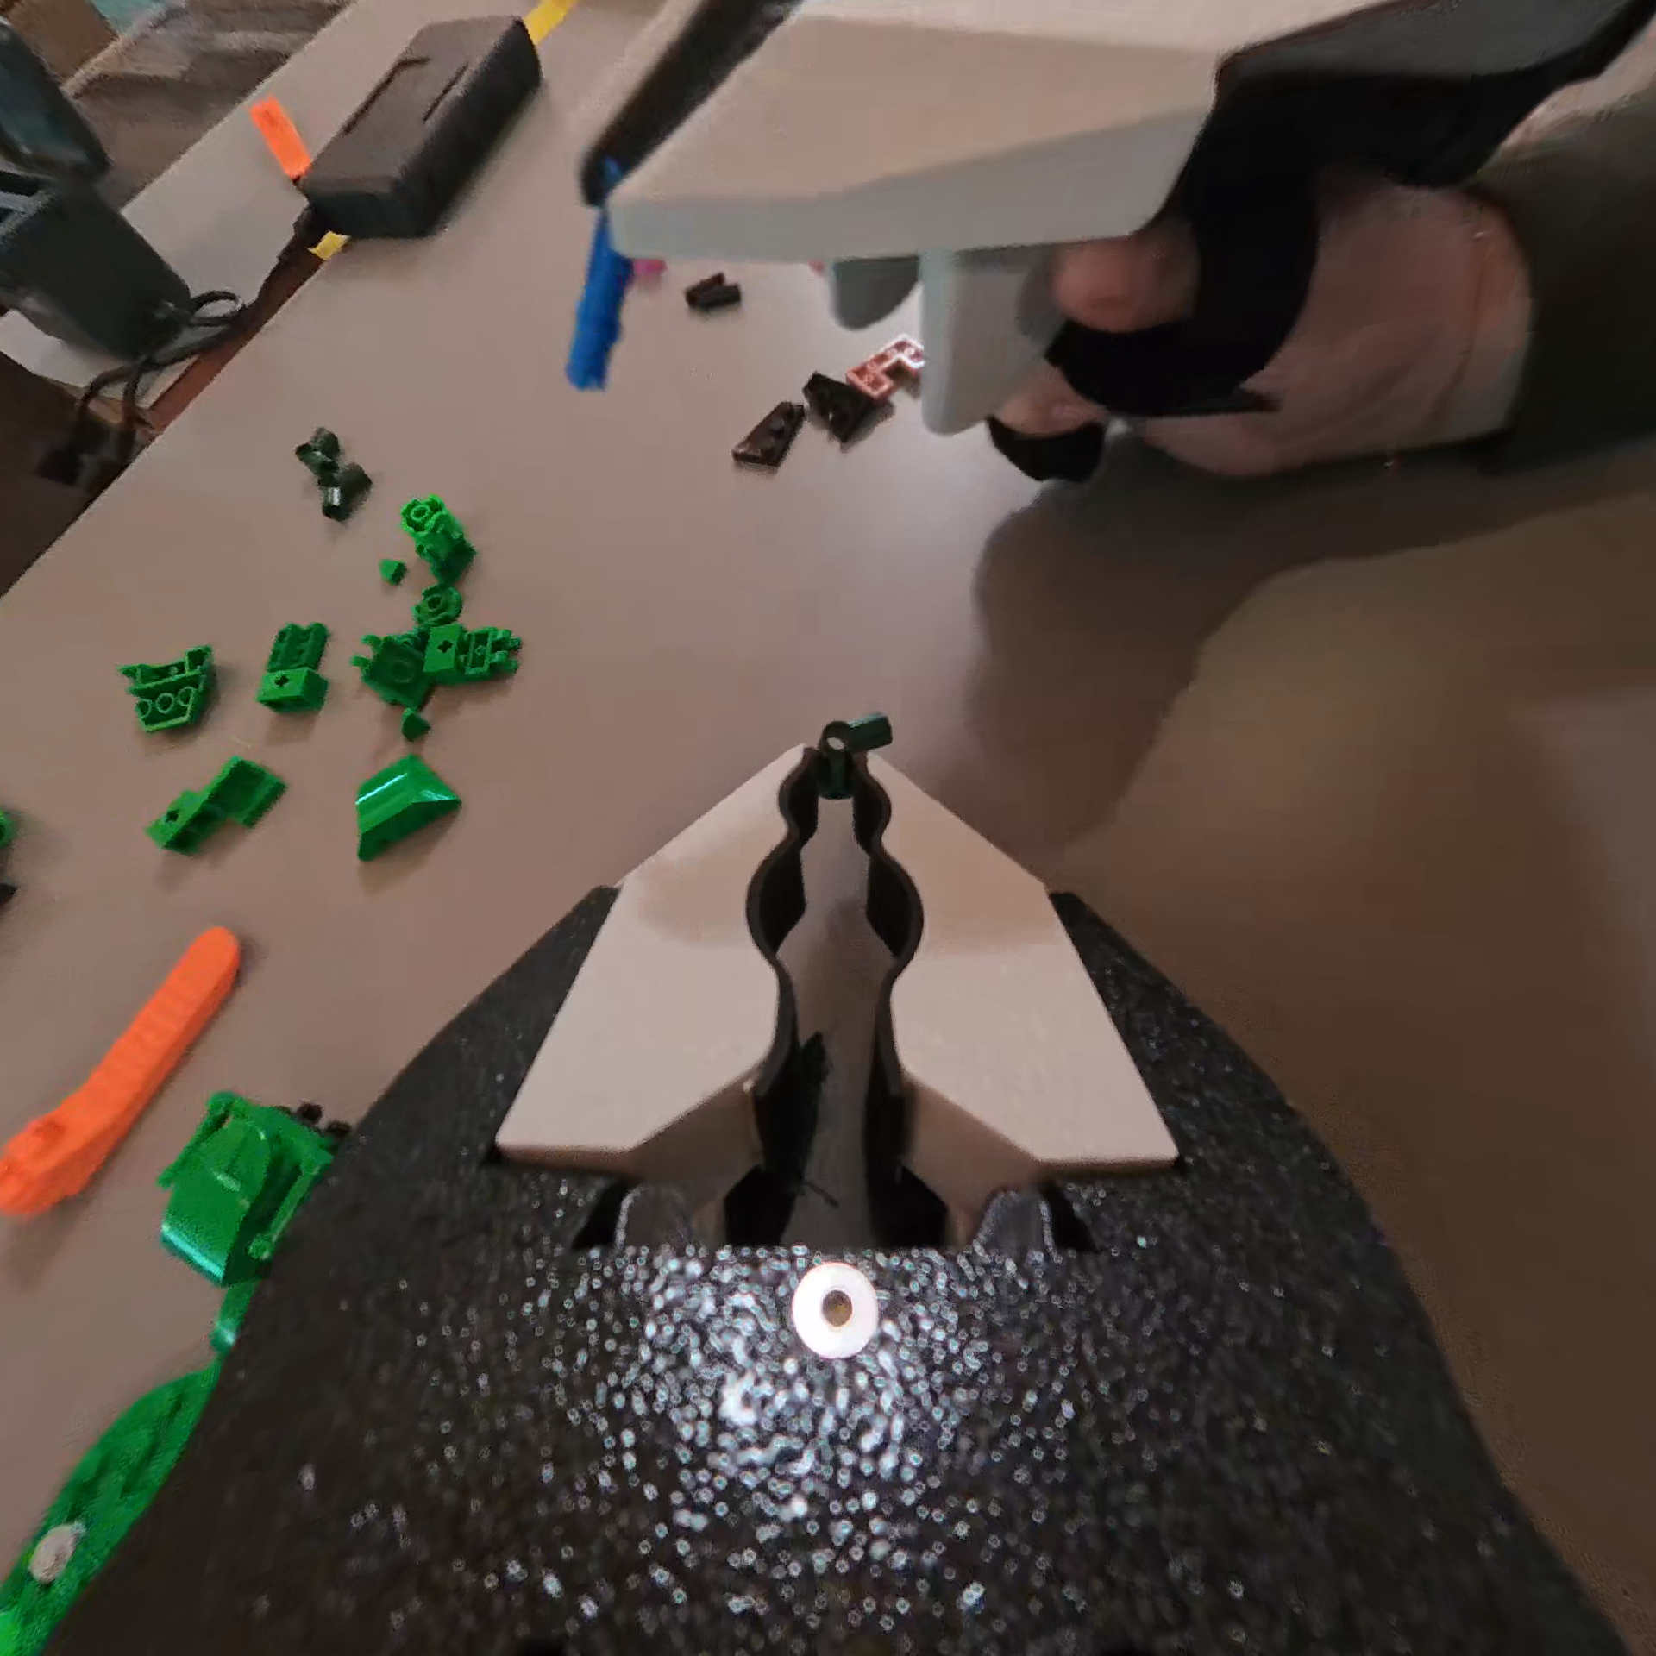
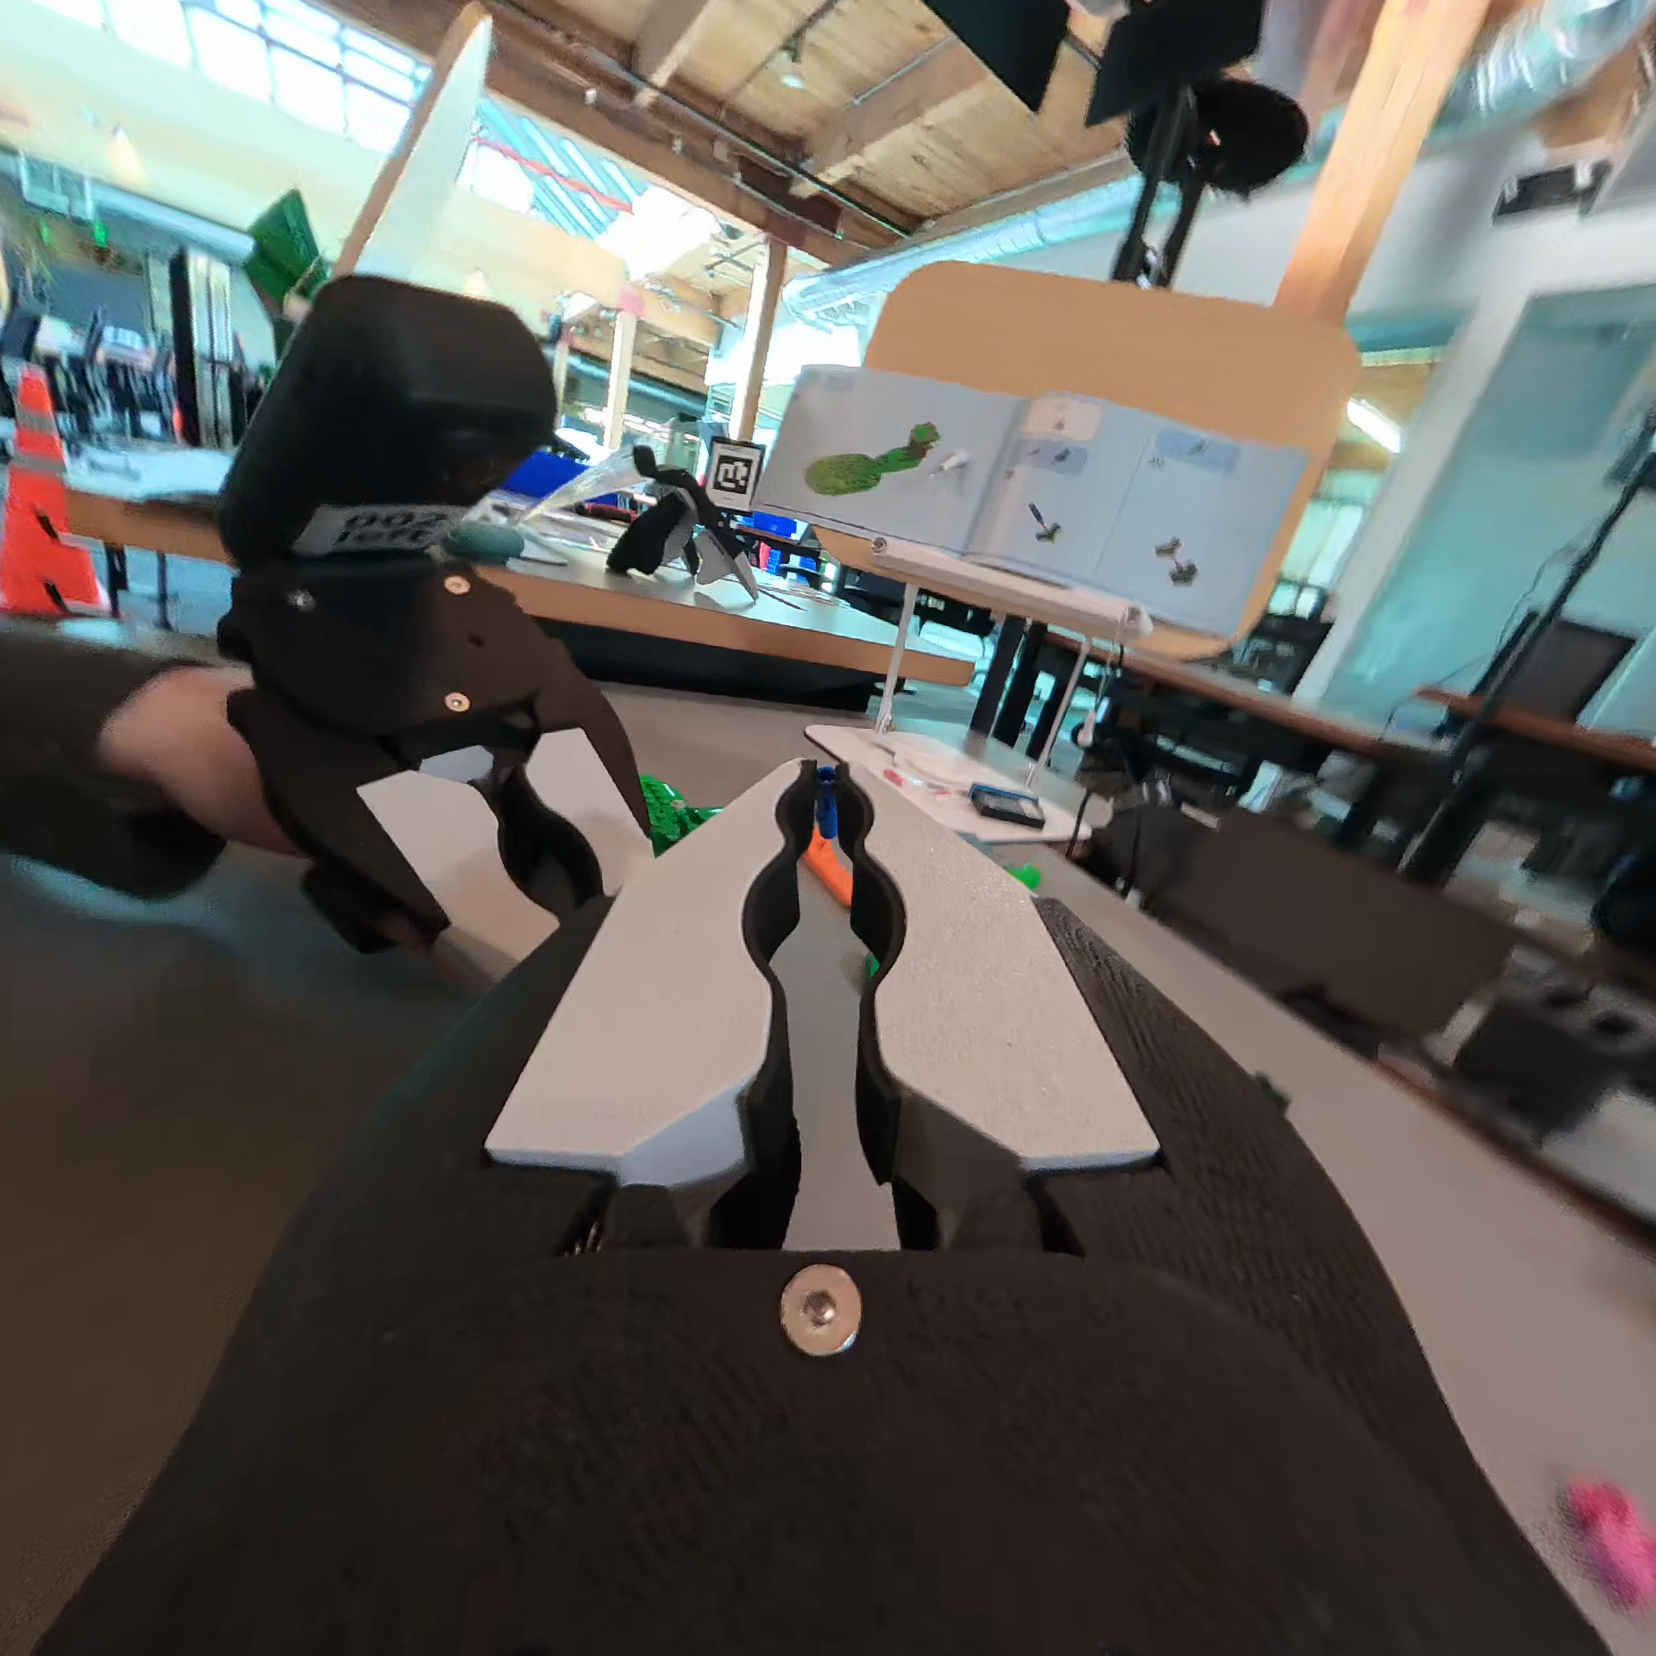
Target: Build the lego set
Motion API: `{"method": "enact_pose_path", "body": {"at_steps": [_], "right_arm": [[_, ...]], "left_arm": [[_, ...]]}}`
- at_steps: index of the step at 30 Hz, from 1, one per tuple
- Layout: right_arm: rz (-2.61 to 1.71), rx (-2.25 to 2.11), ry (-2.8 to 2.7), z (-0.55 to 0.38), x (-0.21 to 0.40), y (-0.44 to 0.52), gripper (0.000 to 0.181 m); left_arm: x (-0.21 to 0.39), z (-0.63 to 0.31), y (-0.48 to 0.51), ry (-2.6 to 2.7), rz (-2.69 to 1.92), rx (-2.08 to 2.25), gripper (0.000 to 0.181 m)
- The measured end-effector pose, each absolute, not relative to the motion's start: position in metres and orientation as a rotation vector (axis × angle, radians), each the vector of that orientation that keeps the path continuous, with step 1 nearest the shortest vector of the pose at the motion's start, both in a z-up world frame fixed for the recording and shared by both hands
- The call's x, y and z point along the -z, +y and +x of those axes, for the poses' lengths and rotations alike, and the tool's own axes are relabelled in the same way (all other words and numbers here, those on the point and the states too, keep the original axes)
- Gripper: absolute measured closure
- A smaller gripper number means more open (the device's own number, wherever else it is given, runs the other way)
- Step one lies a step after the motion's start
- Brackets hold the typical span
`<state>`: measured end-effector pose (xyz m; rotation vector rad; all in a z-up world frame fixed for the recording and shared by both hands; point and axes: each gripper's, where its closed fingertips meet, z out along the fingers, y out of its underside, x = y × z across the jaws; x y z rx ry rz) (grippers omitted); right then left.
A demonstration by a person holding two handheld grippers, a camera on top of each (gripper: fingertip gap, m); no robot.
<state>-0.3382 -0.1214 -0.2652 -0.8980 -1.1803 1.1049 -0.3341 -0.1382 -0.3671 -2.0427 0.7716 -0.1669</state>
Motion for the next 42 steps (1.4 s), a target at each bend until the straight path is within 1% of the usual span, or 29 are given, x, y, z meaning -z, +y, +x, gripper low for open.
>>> {"method": "enact_pose_path", "body": {"at_steps": [10, 15, 23, 42], "right_arm": [[-0.792, -1.056, -1.314, -0.369, 0.273, -0.121, 0.179], [-0.784, -1.056, -1.348, -0.372, 0.277, -0.123, 0.179], [-0.778, -1.068, -1.391, -0.373, 0.282, -0.130, 0.179], [-0.830, -1.037, -1.409, -0.376, 0.289, -0.124, 0.179]], "left_arm": [[0.381, -0.357, -0.130, 0.901, -2.055, 0.168, 0.176], [0.385, -0.350, -0.132, 0.938, -2.038, 0.208, 0.176], [0.385, -0.351, -0.132, 0.843, -2.074, 0.315, 0.176], [0.387, -0.354, -0.131, 0.772, -2.131, 0.390, 0.176]]}}
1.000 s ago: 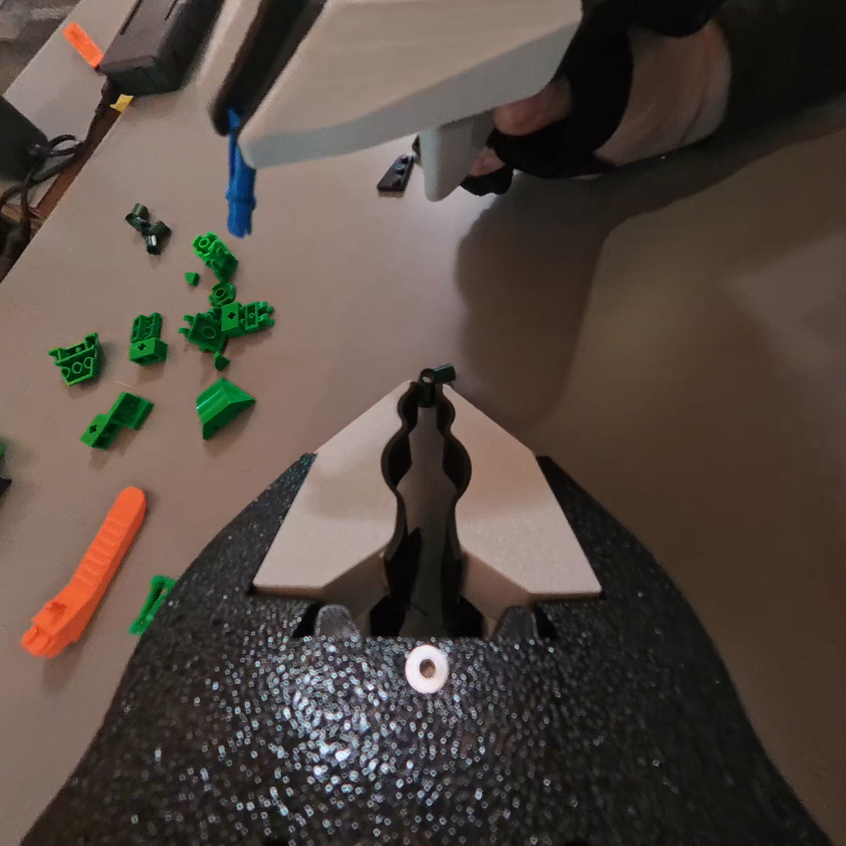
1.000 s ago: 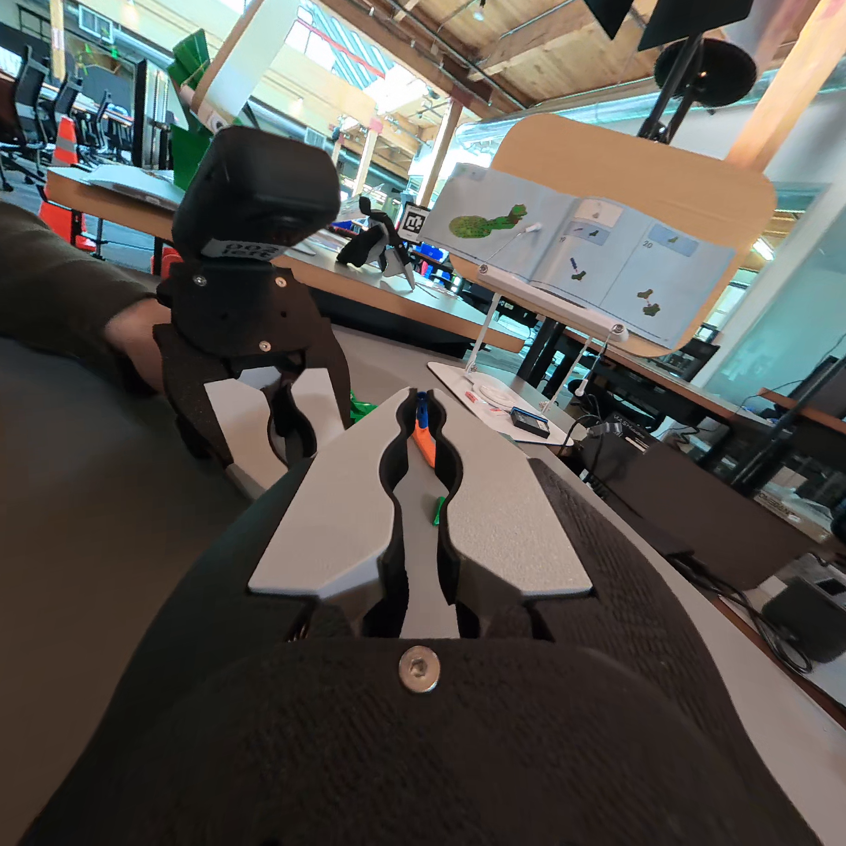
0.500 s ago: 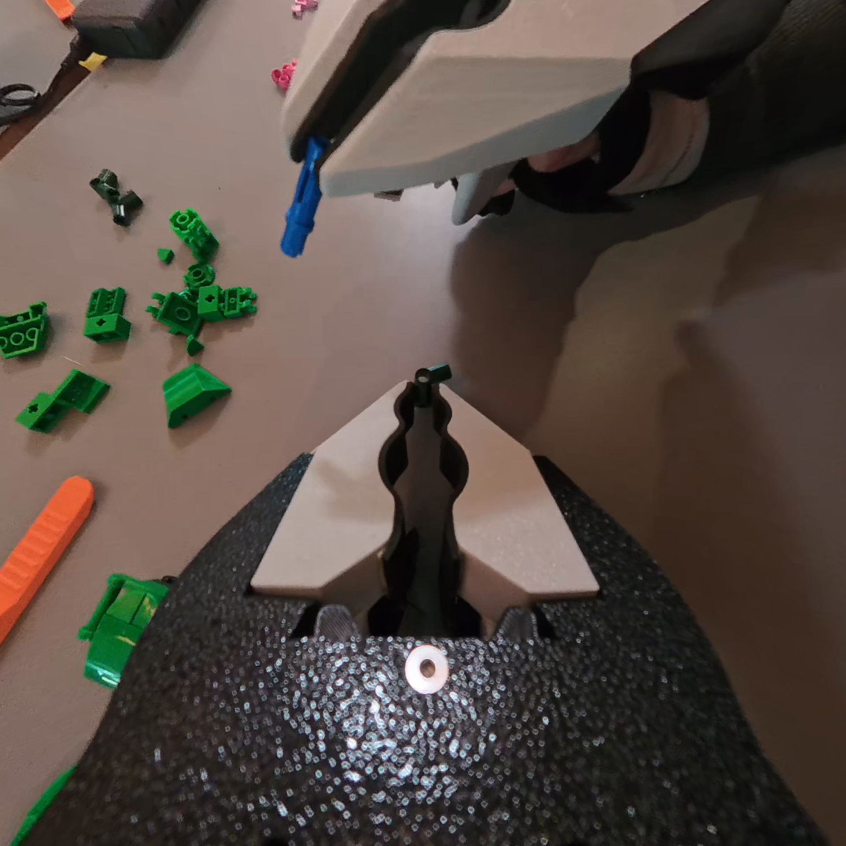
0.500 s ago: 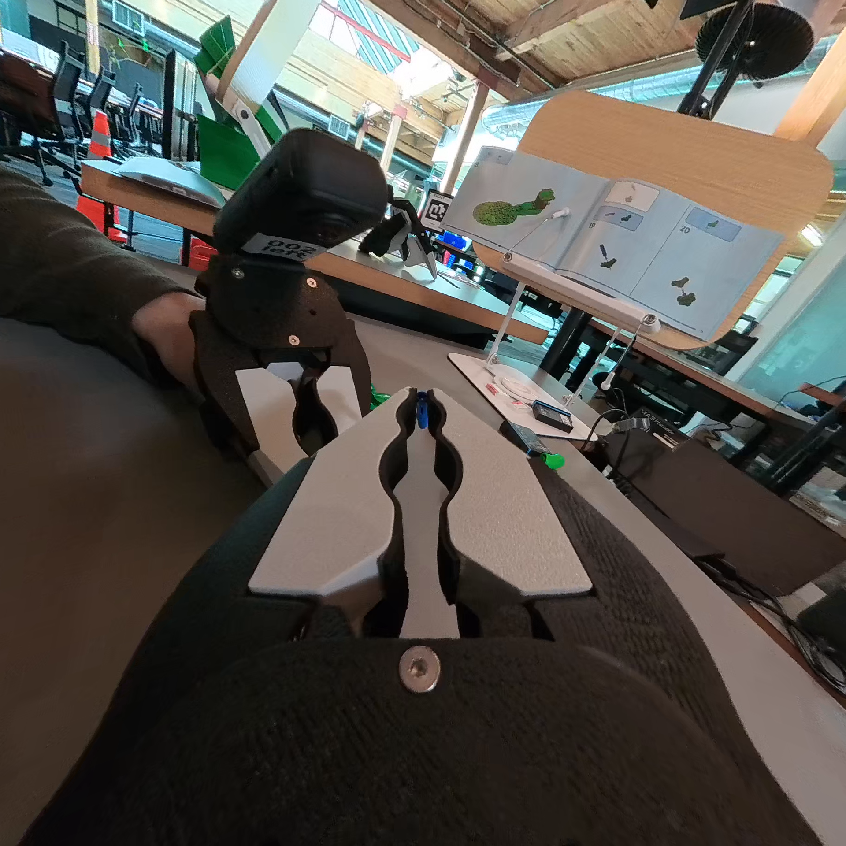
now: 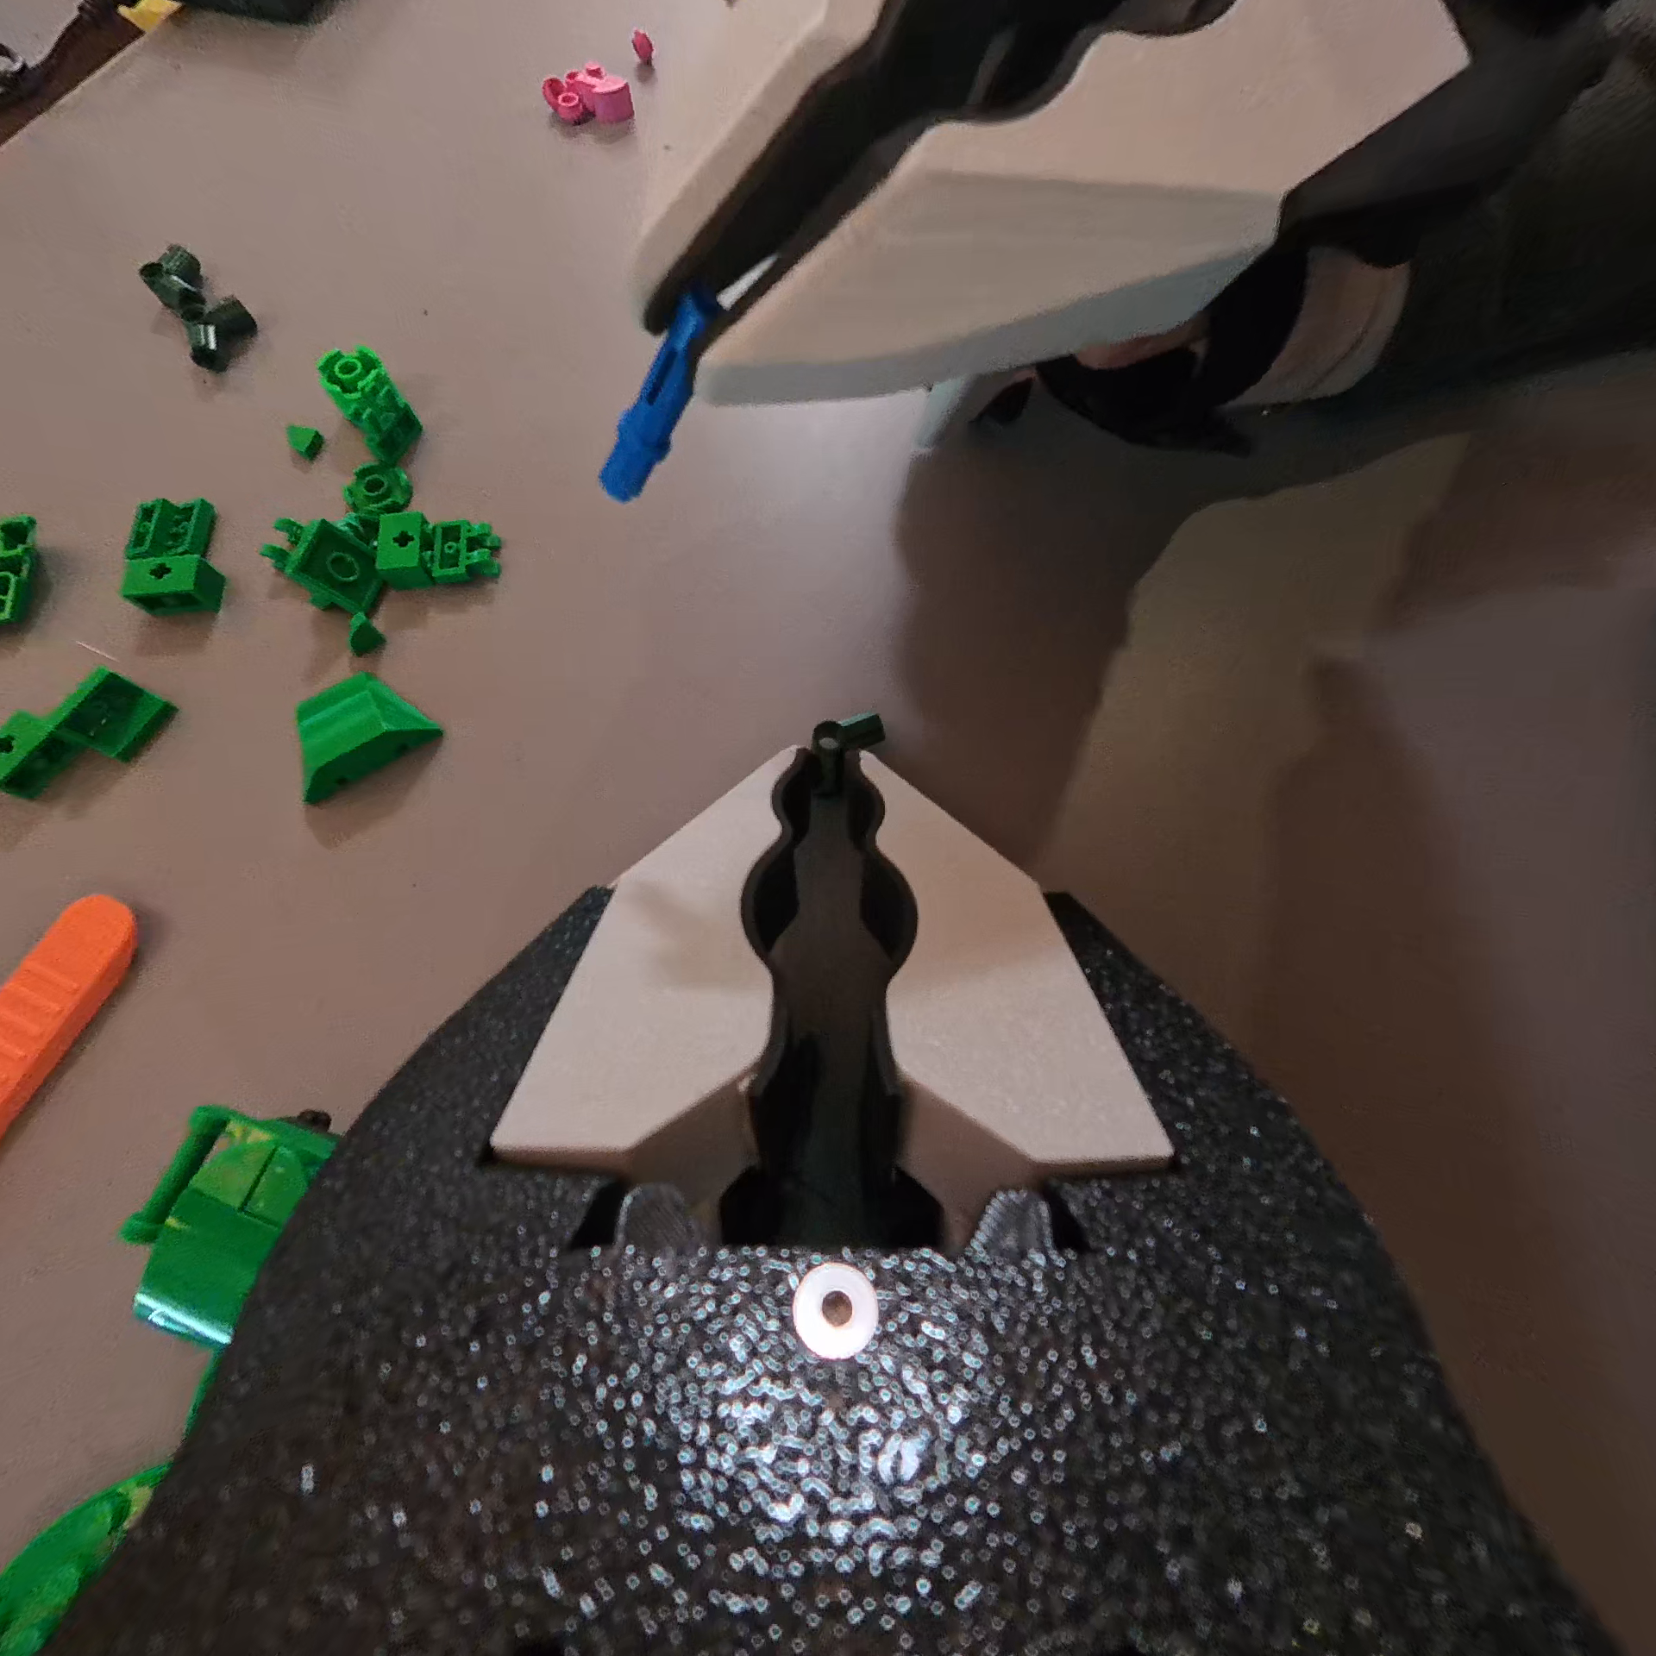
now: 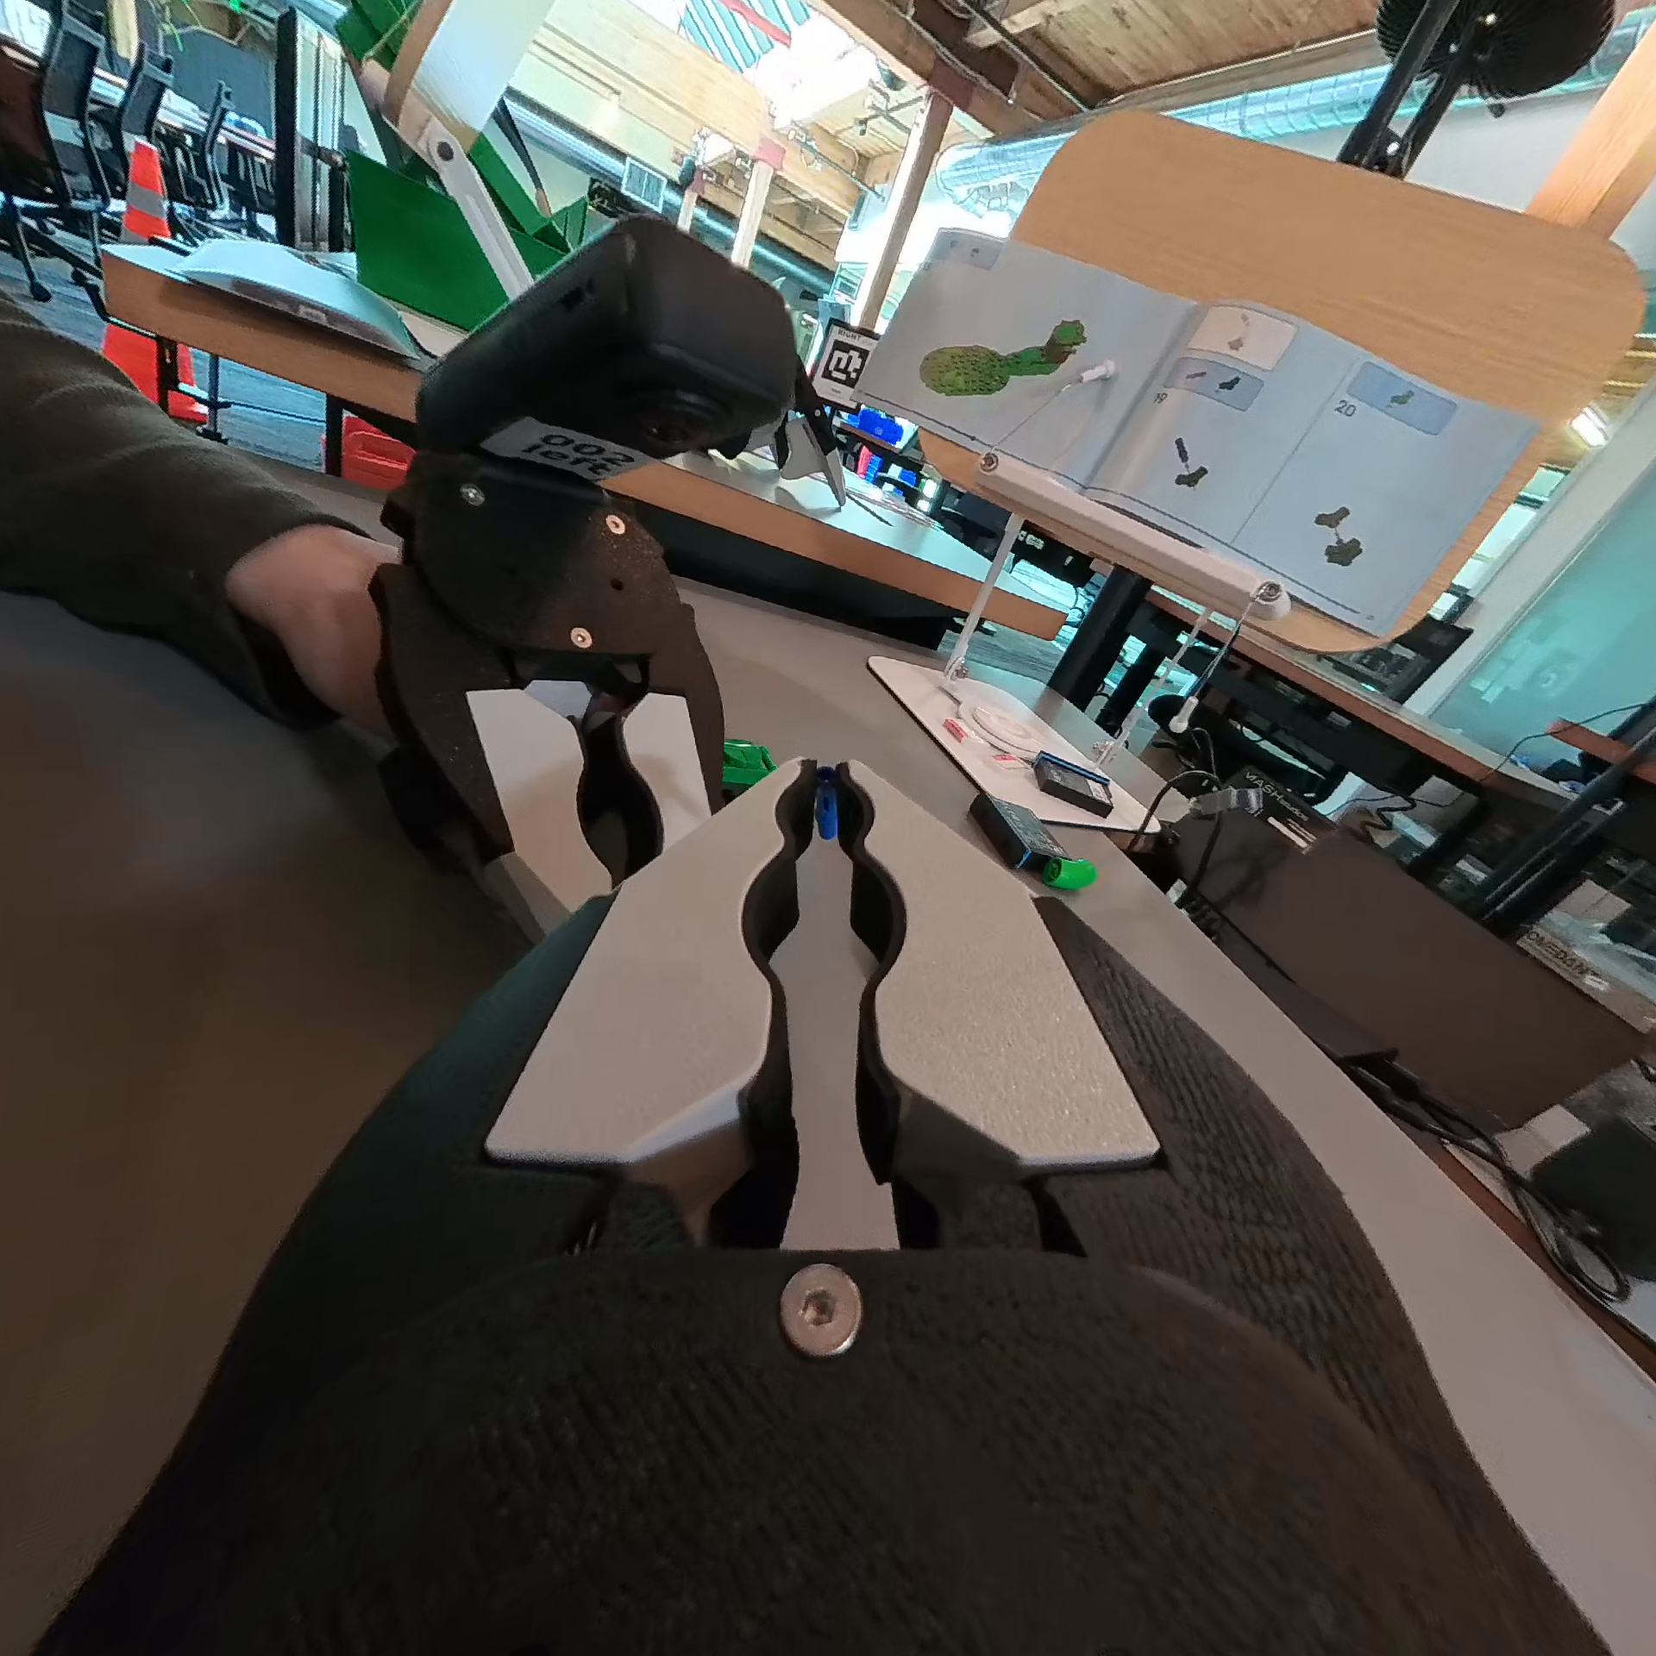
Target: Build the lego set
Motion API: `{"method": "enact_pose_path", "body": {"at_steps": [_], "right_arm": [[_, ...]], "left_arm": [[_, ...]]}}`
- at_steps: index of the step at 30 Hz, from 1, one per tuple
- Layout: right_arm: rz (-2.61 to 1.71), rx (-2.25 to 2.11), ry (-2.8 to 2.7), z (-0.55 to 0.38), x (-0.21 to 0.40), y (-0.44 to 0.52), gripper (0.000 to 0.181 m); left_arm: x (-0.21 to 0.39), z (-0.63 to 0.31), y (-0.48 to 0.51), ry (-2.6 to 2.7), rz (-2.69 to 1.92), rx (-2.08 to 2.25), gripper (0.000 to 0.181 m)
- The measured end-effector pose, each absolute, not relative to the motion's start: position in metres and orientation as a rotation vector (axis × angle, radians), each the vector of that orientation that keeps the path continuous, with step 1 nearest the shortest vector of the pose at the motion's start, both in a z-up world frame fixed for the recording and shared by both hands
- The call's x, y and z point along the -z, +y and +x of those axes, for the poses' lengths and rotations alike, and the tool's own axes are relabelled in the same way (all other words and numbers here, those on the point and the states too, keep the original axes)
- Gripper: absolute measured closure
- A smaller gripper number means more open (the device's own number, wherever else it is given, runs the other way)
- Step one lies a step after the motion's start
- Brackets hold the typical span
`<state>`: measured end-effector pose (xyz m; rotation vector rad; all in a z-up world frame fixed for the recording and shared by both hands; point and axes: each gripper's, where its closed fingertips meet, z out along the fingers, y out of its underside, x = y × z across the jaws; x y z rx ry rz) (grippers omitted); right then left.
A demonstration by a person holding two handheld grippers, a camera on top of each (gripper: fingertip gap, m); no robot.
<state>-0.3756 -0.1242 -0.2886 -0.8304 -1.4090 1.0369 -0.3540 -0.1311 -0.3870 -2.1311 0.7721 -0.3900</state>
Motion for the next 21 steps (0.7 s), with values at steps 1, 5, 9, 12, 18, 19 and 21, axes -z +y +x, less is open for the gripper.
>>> {"method": "enact_pose_path", "body": {"at_steps": [1, 5, 9, 12, 18, 19, 21], "right_arm": [[-0.829, -1.035, -1.412, -0.3758, 0.2889, -0.1247, 0.179], [-0.828, -1.037, -1.416, -0.3758, 0.2892, -0.1251, 0.179], [-0.824, -1.033, -1.422, -0.3760, 0.2899, -0.1258, 0.179], [-0.823, -1.033, -1.425, -0.3760, 0.2902, -0.1261, 0.179], [-0.820, -1.033, -1.429, -0.3760, 0.2906, -0.1271, 0.179], [-0.819, -1.033, -1.430, -0.3759, 0.2907, -0.1273, 0.179], [-0.819, -1.033, -1.432, -0.3760, 0.2909, -0.1274, 0.179]], "left_arm": [[0.3872, -0.3541, -0.1311, 0.771, -2.134, 0.388, 0.176], [0.3879, -0.3556, -0.1314, 0.767, -2.145, 0.380, 0.175], [0.3887, -0.3570, -0.1316, 0.762, -2.156, 0.372, 0.176], [0.3890, -0.3581, -0.1321, 0.762, -2.162, 0.369, 0.175], [0.3890, -0.3600, -0.1331, 0.764, -2.162, 0.370, 0.175], [0.3890, -0.3600, -0.1331, 0.764, -2.162, 0.371, 0.176], [0.3890, -0.3600, -0.1332, 0.764, -2.162, 0.371, 0.176]]}}
